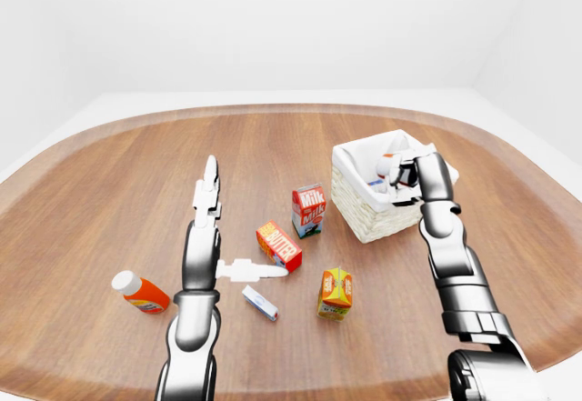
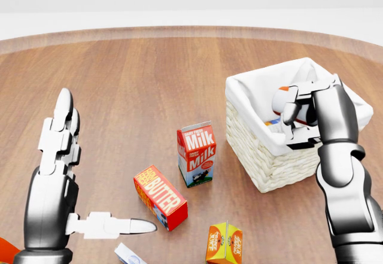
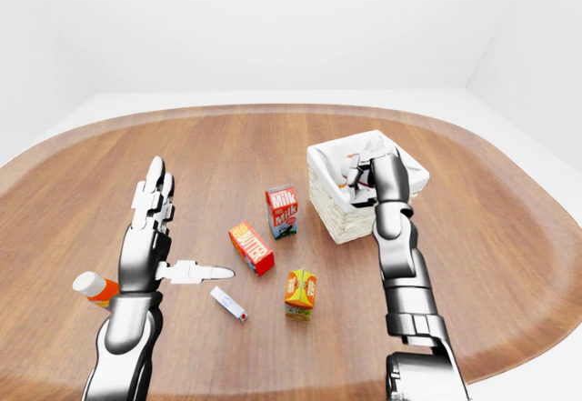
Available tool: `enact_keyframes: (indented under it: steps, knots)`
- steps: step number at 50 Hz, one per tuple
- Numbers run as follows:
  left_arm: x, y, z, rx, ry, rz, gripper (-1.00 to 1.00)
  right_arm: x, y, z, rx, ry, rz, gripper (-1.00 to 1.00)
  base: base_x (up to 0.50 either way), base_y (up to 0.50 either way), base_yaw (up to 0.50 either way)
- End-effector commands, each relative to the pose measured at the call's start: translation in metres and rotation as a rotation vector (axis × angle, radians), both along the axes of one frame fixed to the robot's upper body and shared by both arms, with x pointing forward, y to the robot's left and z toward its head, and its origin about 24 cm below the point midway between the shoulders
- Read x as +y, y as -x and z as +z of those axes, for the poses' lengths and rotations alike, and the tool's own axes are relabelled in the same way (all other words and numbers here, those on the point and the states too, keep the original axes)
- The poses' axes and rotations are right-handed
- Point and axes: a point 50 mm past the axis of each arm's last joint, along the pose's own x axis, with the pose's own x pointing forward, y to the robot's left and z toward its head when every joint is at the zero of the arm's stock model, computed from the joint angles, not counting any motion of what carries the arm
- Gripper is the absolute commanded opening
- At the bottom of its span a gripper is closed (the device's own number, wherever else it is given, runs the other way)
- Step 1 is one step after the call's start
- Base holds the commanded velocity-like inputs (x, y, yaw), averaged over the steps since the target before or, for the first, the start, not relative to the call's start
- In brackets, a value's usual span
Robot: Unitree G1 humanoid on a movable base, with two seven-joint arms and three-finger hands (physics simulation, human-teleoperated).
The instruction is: Pick up the alphabet soup and the tomato sauce, and put them in the basket.
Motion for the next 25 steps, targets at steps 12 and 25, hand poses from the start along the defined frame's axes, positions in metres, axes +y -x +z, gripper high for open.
enact_keyframes:
  steps: [12, 25]
  knots:
    - [0.000, 0.001, -0.001, 0.004, -0.003, -0.003, 1.00, -0.014, -0.043, -0.009, 0.100, 0.078, -0.184, -1.00, 0.00, 0.00, 0.00]
    - [-0.001, 0.001, 0.000, 0.000, -0.004, -0.005, 1.00, -0.012, -0.054, 0.004, 0.094, 0.118, -0.197, -1.00, 0.00, 0.00, 0.00]
